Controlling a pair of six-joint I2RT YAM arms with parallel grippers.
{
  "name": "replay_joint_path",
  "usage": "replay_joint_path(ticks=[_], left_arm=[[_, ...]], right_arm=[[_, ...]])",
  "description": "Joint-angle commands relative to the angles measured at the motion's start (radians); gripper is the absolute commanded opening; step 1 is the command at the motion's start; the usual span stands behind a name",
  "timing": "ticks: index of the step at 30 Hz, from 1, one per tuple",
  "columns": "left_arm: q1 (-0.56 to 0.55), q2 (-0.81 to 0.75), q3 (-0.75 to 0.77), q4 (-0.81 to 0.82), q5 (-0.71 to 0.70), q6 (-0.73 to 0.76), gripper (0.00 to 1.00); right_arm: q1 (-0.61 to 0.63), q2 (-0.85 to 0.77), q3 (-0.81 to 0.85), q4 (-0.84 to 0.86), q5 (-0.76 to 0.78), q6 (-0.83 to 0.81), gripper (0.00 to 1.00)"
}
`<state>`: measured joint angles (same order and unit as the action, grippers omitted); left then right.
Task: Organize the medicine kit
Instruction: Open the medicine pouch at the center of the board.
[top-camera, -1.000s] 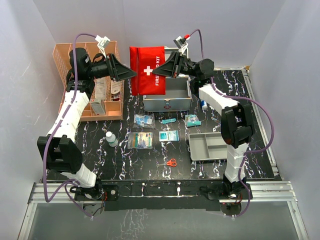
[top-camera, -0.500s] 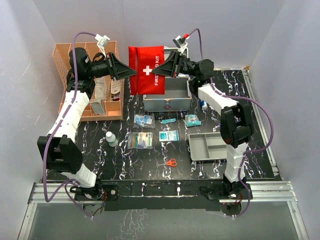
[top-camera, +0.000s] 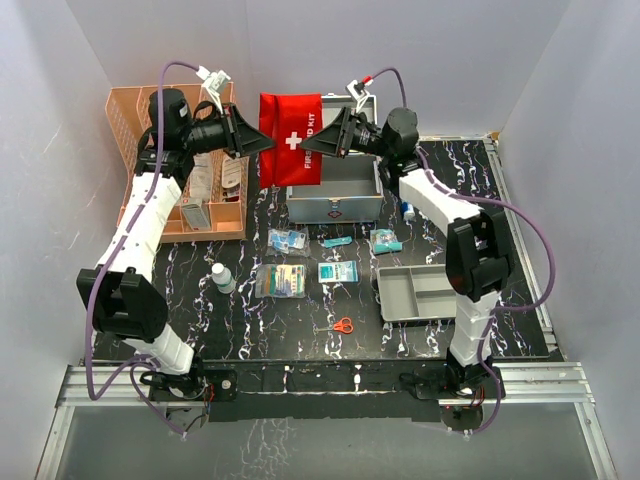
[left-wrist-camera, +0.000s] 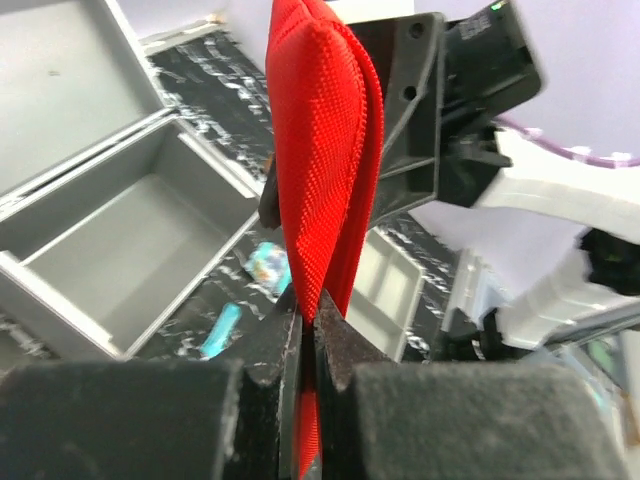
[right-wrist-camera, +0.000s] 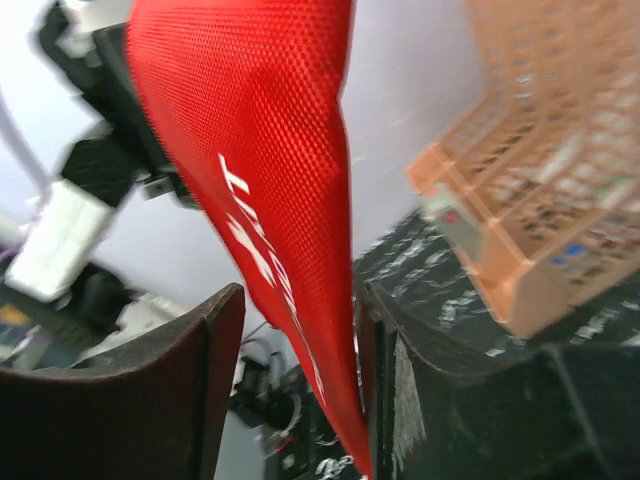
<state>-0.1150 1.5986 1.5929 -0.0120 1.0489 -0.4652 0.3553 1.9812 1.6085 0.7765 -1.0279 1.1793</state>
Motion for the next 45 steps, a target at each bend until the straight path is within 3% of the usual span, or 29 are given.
replay_joint_path(ticks=[1, 5, 10, 14, 21, 30, 45], left_arm=[[-0.005, -0.009, 0.136, -0.368, -0.224, 0.345, 0.0], [-0.005, -0.004, 0.215, -0.502, -0.379, 0.445, 0.0], [-0.037, 0.055, 0.332, -0.624, -0.621, 0.463, 0.0], [-0.118, 0.145, 0.462, -0.733, -0.802, 0.435, 0.0], [-0.204, 0.197, 0.517, -0.737, -0.939, 0.428, 0.0], [-0.221, 0.181, 0.496, -0.703, -1.006, 0.409, 0.0], [-0.224, 0.178, 0.474, -0.67, -0.993, 0.415, 0.0]], right_arm=[[-0.019, -0.144, 0.035, -0.541, 0.204, -0.426, 0.5], [-0.019, -0.206, 0.043, -0.724, 0.362, -0.538, 0.6], [0.044, -0.276, 0.07, -0.895, 0.65, -0.643, 0.61], [0.144, -0.261, 0.123, -0.944, 0.886, -0.674, 0.6], [0.26, -0.141, 0.301, -1.018, 1.123, -0.711, 0.61], [0.305, -0.074, 0.378, -1.067, 1.246, -0.714, 0.61], [0.312, 0.0, 0.469, -1.061, 1.196, -0.677, 0.62]])
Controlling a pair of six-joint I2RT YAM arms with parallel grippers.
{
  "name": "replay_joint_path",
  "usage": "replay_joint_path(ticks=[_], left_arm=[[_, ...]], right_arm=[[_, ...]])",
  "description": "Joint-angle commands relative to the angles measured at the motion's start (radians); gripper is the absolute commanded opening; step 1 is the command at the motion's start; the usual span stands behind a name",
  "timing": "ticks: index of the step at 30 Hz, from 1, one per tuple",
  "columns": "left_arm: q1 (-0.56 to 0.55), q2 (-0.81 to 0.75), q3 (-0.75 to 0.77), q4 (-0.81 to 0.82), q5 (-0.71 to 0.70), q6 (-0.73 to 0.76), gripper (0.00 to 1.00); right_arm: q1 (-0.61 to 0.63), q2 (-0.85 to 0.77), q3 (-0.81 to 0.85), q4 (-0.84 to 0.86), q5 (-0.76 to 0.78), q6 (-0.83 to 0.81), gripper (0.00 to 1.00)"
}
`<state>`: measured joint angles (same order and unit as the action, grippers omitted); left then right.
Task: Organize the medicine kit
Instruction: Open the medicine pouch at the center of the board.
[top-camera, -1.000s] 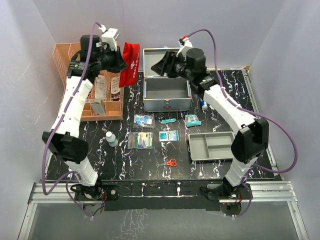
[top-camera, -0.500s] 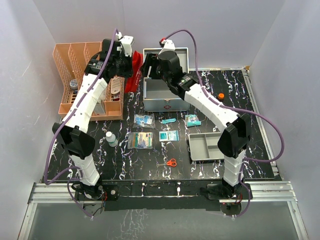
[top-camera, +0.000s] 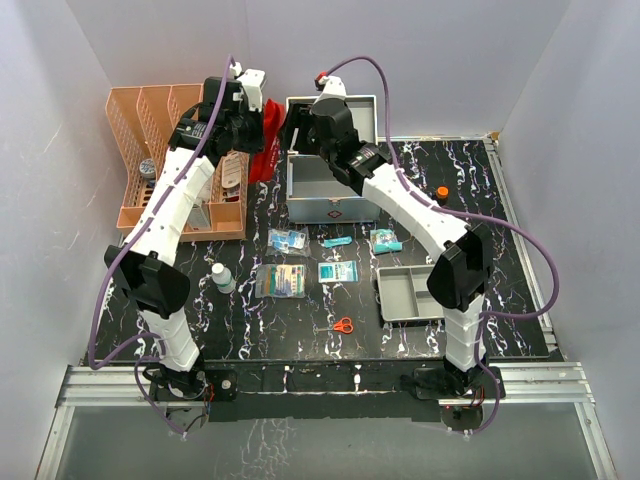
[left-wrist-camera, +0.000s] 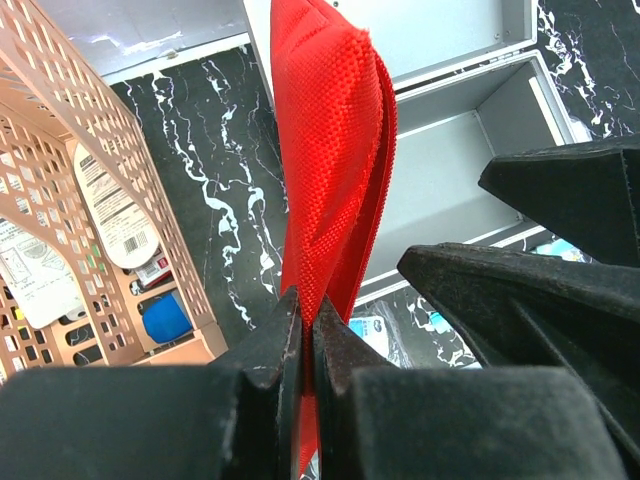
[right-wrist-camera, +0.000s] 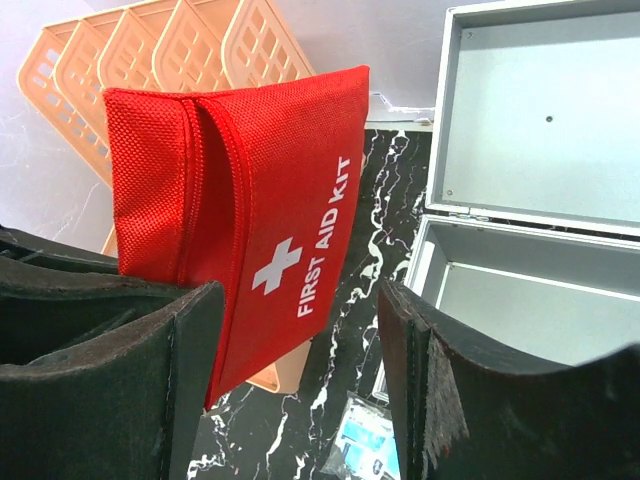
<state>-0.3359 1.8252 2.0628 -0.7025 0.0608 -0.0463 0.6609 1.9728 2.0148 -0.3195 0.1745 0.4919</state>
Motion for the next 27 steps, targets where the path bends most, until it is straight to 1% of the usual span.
replay_joint_path(ticks=[1, 17, 20, 23, 27], left_arm=[[-0.003, -0.048, 0.005, 0.021, -0.001, -0.005, 0.0], [-0.031, -0.043, -0.002, 0.043, 0.044, -0.024, 0.0], [-0.036, -0.043, -0.003, 0.048, 0.05, -0.035, 0.0], [-0.042, -0.043, 0.001, 0.057, 0.058, -0.046, 0.0], [-0.048, -0.044, 0.003, 0.064, 0.062, -0.065, 0.0]], right_arm=[[0.006, 0.014, 0.067, 0.034, -0.008, 0.013, 0.62], [0.013, 0.128, 0.176, 0.025, -0.065, 0.062, 0.62], [0.017, 0.153, 0.213, -0.003, -0.041, 0.06, 0.59], [0.019, 0.162, 0.213, -0.007, -0.014, 0.06, 0.44], [0.019, 0.164, 0.212, -0.006, 0.012, 0.052, 0.15]])
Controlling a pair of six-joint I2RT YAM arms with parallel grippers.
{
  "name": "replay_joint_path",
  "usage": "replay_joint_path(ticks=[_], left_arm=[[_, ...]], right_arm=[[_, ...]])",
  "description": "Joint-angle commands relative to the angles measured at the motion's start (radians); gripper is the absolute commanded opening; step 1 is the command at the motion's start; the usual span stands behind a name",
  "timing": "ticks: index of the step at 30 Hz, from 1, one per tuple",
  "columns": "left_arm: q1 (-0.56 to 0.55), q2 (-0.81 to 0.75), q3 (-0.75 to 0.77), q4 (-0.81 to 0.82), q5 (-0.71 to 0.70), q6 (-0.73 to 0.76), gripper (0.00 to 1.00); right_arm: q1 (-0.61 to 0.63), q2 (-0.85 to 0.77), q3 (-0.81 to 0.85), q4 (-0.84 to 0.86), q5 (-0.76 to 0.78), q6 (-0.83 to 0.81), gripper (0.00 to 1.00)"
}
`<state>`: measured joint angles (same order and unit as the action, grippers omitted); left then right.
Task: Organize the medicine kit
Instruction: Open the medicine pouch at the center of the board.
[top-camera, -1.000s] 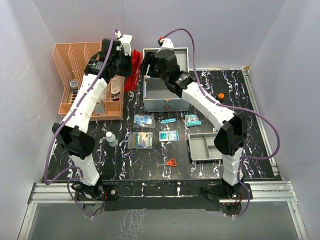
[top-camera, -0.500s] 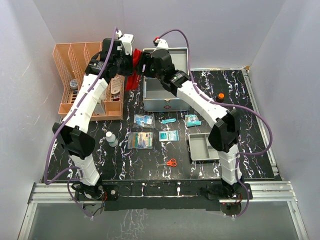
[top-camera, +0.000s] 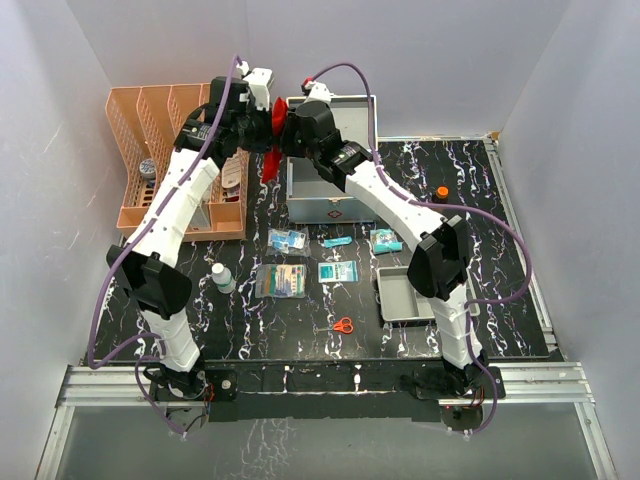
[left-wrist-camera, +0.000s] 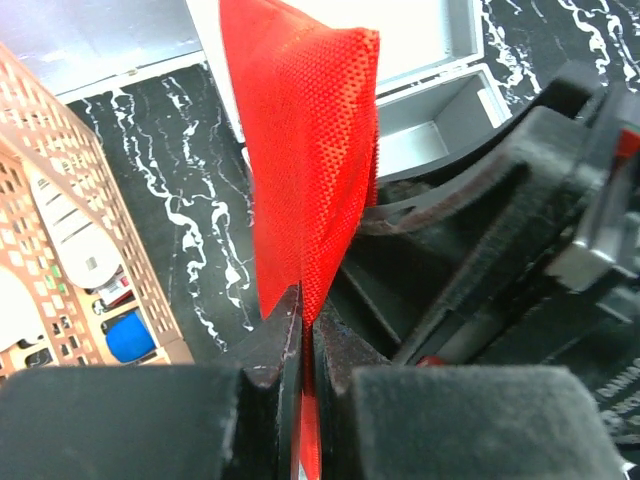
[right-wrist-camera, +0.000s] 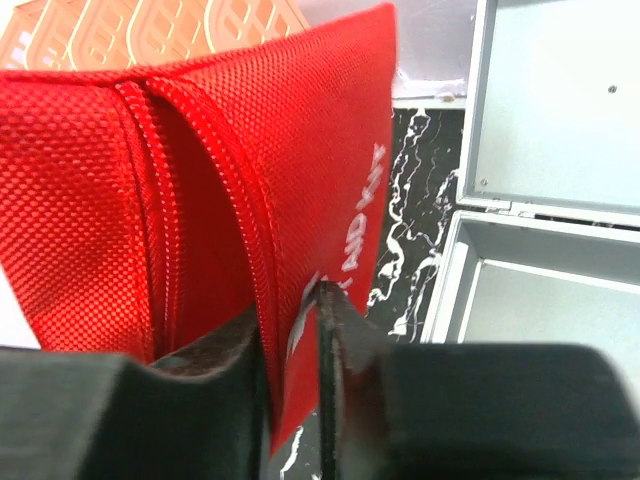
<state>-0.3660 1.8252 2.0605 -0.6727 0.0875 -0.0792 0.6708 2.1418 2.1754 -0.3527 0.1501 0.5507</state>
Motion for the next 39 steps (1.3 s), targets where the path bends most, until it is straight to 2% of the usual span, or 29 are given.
replay_joint_path(ticks=[1, 2, 3, 8, 13, 16, 23, 30, 32, 34, 39], left_arm=[[-0.017, -0.044, 0.004, 0.036, 0.036, -0.035, 0.0], [-0.018, -0.044, 0.003, 0.035, 0.034, -0.034, 0.0], [-0.019, -0.044, 0.003, 0.036, 0.028, -0.032, 0.0], [-0.019, -0.04, -0.013, 0.033, -0.135, 0.042, 0.0], [-0.018, -0.036, -0.058, 0.082, -0.397, 0.213, 0.0], [-0.019, -0.037, -0.08, 0.129, -0.485, 0.312, 0.0], [-0.019, -0.046, -0.114, 0.217, -0.595, 0.459, 0.0], [-0.025, -0.052, -0.096, 0.173, -0.549, 0.436, 0.0], [-0.031, -0.053, -0.082, 0.147, -0.523, 0.428, 0.0], [-0.036, -0.051, -0.069, 0.12, -0.502, 0.423, 0.0], [-0.037, -0.067, -0.076, 0.077, -0.491, 0.438, 0.0]], right_arm=[[0.009, -0.006, 0.05, 0.024, 0.043, -0.007, 0.08], [0.009, -0.007, 0.049, 0.02, 0.048, -0.008, 0.02], [0.008, -0.01, 0.046, 0.016, 0.056, -0.01, 0.0], [0.007, -0.046, 0.016, -0.013, 0.112, -0.039, 0.0], [0.006, -0.087, -0.02, -0.039, 0.161, -0.068, 0.0], [-0.002, -0.102, -0.047, -0.042, 0.165, -0.064, 0.0], [-0.011, -0.094, -0.049, -0.052, 0.158, -0.049, 0.0], [-0.014, -0.089, -0.056, -0.034, 0.103, -0.041, 0.0], [-0.014, -0.094, -0.064, -0.006, 0.073, -0.044, 0.18], [-0.016, -0.104, -0.074, 0.022, 0.046, -0.051, 0.28], [-0.017, -0.137, -0.078, 0.053, 0.018, -0.055, 0.41]])
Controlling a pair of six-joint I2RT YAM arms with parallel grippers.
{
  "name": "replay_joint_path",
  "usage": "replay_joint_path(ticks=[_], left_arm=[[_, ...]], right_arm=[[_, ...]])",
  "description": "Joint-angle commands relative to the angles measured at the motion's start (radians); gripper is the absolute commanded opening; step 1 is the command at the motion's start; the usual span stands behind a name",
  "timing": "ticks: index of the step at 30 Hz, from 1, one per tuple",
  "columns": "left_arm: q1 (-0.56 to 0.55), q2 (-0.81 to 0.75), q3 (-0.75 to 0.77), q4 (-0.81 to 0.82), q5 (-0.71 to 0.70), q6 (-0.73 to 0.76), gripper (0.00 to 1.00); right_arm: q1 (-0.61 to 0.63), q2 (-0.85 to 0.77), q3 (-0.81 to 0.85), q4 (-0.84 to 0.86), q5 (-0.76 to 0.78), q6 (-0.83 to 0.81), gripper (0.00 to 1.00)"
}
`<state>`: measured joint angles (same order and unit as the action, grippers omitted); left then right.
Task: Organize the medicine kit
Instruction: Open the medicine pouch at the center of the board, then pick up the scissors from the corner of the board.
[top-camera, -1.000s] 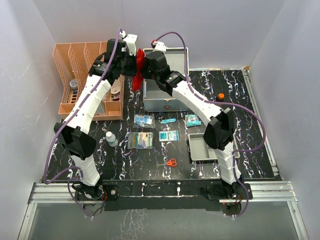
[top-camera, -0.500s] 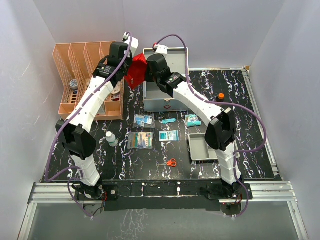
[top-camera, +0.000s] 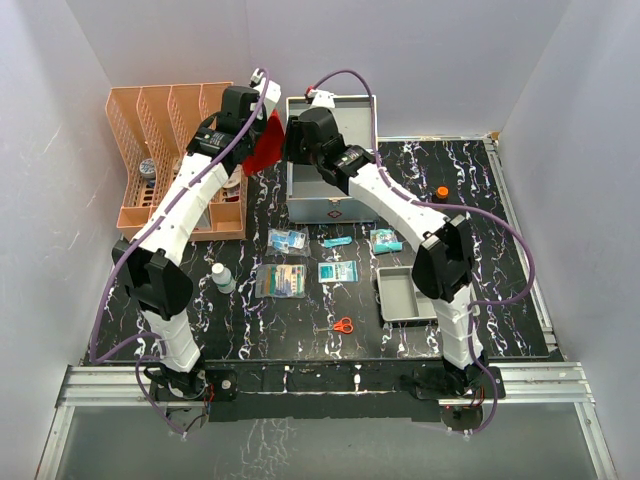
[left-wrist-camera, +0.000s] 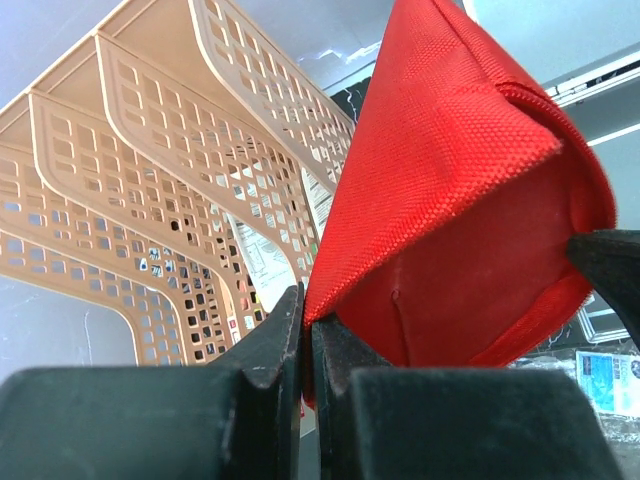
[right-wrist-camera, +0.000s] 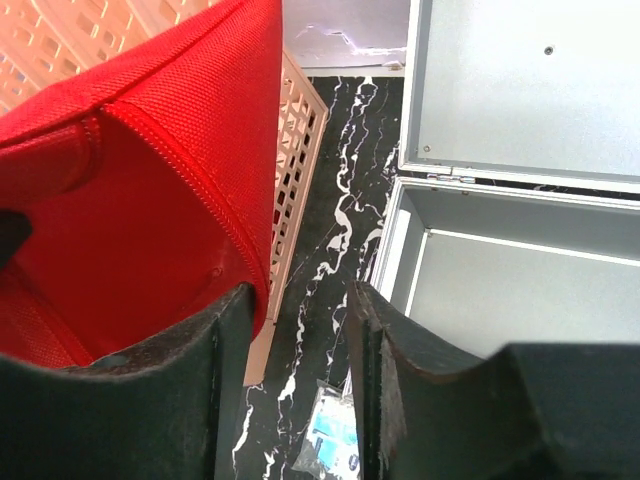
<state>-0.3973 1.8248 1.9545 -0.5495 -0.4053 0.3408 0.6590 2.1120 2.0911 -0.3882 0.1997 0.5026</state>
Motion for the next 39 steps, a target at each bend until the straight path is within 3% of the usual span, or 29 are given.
replay_joint_path(ticks=[1, 5, 10, 14, 21, 32, 39], left_arm=[[-0.006, -0.073, 0.021, -0.049, -0.001, 0.021, 0.0], [-0.007, -0.093, 0.01, -0.079, -0.019, 0.039, 0.0], [-0.006, -0.103, 0.019, -0.132, -0.032, 0.014, 0.0], [-0.005, -0.091, 0.05, -0.184, -0.033, -0.03, 0.0], [-0.005, -0.071, 0.083, -0.253, 0.002, -0.102, 0.0], [-0.005, -0.093, 0.027, -0.253, 0.044, -0.123, 0.0], [-0.005, -0.107, -0.018, -0.245, 0.079, -0.15, 0.0]], right_arm=[[-0.006, -0.115, 0.01, 0.083, -0.033, -0.006, 0.43], [-0.006, -0.171, -0.006, 0.009, -0.059, -0.024, 0.46], [-0.006, -0.31, -0.15, -0.148, -0.155, -0.108, 0.48], [-0.003, -0.448, -0.344, -0.334, -0.213, -0.204, 0.47], [0.041, -0.606, -0.624, -0.465, -0.209, -0.277, 0.45], [0.265, -0.637, -0.81, -0.535, -0.157, -0.368, 0.45], [0.29, -0.703, -0.916, -0.462, -0.25, -0.514, 0.43]])
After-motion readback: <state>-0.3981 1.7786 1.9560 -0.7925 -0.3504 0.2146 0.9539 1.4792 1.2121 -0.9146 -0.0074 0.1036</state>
